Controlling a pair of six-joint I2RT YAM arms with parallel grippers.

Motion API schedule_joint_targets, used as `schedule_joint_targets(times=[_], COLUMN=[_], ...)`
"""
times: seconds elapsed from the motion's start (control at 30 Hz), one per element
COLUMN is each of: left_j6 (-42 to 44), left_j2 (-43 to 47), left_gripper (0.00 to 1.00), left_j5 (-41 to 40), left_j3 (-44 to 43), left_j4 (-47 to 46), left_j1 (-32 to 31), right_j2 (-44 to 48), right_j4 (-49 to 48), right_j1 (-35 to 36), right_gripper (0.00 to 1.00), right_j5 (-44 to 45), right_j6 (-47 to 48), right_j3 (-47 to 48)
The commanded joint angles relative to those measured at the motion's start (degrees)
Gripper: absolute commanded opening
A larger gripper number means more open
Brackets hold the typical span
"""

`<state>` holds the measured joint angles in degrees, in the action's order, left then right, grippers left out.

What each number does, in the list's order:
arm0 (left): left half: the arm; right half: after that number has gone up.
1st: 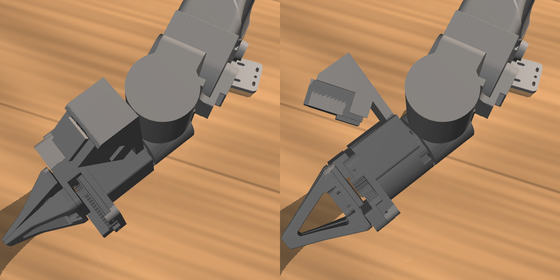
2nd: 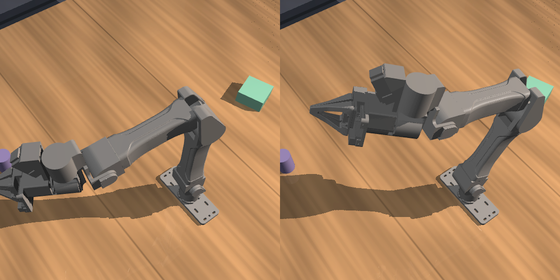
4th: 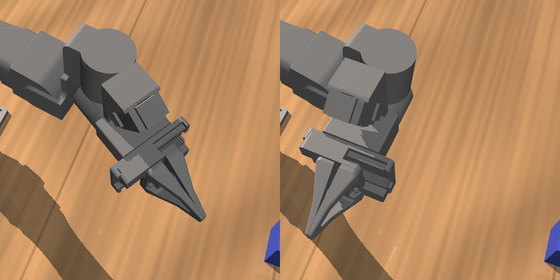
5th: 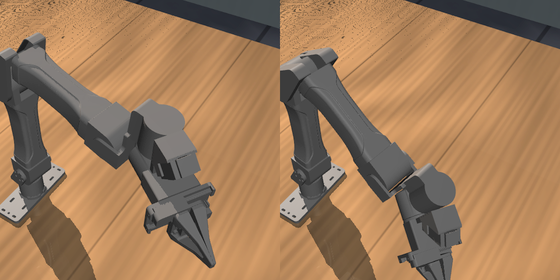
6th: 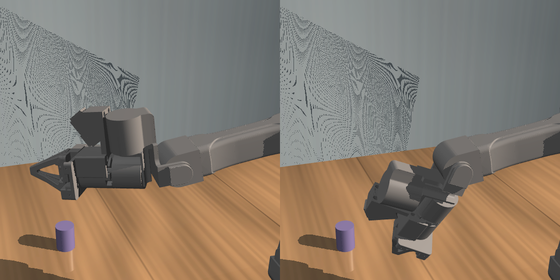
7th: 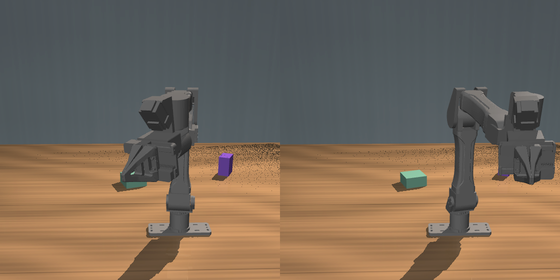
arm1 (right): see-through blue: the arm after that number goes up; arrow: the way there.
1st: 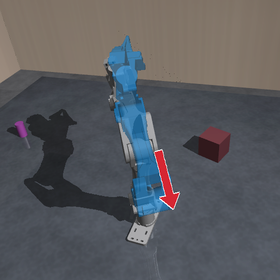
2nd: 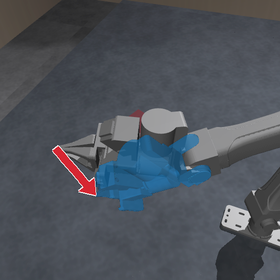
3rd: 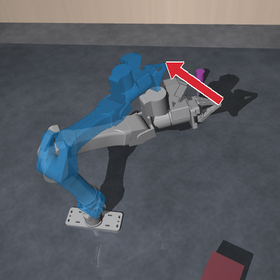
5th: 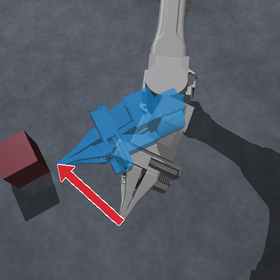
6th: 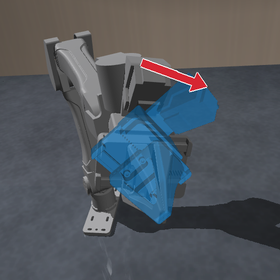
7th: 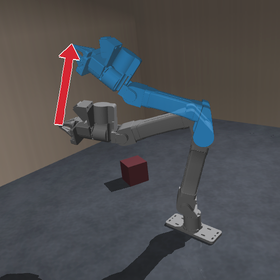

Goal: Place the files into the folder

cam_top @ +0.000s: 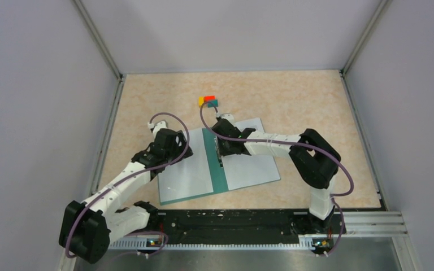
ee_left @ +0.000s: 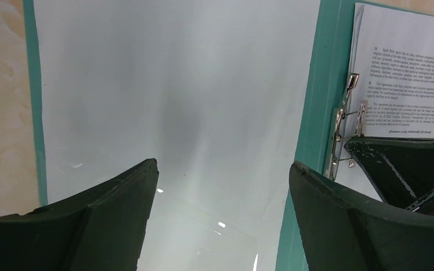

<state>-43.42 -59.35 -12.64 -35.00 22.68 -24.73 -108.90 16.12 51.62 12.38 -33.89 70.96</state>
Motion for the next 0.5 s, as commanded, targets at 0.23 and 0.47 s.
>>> schedule_joint_targets(times=[0.23, 0.47], left_j6=[-2.7, -5.3], left_j2=[-4.6, -7.7], left_gripper=[0.93, 0.97], left_j5=[5.9, 4.6], left_j3=[0.7, 1.6], left_j4=[-6.3, -9.7], left_j1=[0.2, -0.1], right_j2=[6.0, 6.8], right_j4=[1.2, 1.9], right_j1=[-6.9, -7.7], right_gripper=[0.04, 0.03], right_j5=[1.1, 0.1], right_j6=[5.8, 9.1], right_j3=[-4.4, -4.2])
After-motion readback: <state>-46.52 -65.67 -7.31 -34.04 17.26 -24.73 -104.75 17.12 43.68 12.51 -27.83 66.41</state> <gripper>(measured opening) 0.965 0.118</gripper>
